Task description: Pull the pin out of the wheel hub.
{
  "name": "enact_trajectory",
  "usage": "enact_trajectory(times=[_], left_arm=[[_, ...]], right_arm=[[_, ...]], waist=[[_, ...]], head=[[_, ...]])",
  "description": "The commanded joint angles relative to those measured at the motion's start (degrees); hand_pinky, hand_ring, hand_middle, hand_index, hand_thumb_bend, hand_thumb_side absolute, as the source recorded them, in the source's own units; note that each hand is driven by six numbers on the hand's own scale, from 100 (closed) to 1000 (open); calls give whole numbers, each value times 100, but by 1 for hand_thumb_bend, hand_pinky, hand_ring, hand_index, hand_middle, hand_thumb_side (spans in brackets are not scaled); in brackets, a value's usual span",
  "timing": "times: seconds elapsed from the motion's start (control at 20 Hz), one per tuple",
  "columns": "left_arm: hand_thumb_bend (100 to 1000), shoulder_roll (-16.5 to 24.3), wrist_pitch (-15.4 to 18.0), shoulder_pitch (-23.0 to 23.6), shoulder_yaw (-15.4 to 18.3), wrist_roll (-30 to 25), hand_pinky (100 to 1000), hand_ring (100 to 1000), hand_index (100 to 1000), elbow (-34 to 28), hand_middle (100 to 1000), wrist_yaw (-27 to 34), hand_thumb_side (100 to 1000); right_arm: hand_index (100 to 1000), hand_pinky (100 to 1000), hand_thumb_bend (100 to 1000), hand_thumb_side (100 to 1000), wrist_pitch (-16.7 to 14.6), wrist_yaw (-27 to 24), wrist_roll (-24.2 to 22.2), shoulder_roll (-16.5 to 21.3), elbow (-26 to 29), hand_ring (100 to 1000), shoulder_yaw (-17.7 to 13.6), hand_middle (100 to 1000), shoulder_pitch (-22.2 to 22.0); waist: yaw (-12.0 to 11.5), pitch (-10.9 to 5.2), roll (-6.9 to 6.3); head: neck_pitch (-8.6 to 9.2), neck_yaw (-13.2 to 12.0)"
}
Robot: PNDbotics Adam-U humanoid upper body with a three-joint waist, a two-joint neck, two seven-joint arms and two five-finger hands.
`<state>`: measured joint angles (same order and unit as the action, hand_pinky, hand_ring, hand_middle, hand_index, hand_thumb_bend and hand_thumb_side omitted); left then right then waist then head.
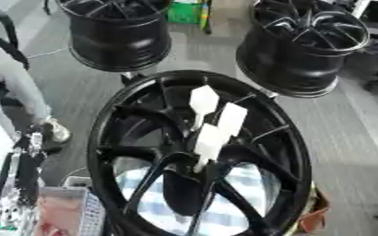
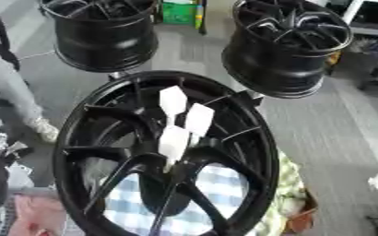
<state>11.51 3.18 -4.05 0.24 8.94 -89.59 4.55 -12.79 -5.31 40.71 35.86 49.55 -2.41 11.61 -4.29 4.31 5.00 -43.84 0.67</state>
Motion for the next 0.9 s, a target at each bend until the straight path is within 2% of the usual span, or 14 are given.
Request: enact_trajectory(times=[0.05,0.3,0.55,0.7,0.9], left_arm=[[100,62,-3,-49,46,22,688,882,752,-78,822,11,789],[100,60,0,-52,47,21,688,883,752,-67,822,17,790],[100,63,6,-54,53,25,688,883,752,-68,822,26,789],[100,65,7,-57,57,31,688,883,752,-70,822,29,789],[100,63,11,-69,64,41,688,883,752,-81,822,34,789]], right_arm=[[977,662,100,660,199,82,387,149,-117,787,-76,922,66],[982,661,100,650,279,245,606,131,21,790,-99,930,12],[975,647,100,628,235,480,728,57,433,772,-159,916,-101],[965,631,100,616,141,623,821,-28,874,748,-190,886,-227],[943,595,100,589,-199,833,1064,-338,1884,695,-182,827,-468]], waist=[[-4,-36,-8],[-14,-46,-3],[-22,-51,-5],[-19,-45,-5],[-18,-30,-9]], head=[[-28,-15],[-28,-20],[-28,-39],[-28,-57],[-28,-72]])
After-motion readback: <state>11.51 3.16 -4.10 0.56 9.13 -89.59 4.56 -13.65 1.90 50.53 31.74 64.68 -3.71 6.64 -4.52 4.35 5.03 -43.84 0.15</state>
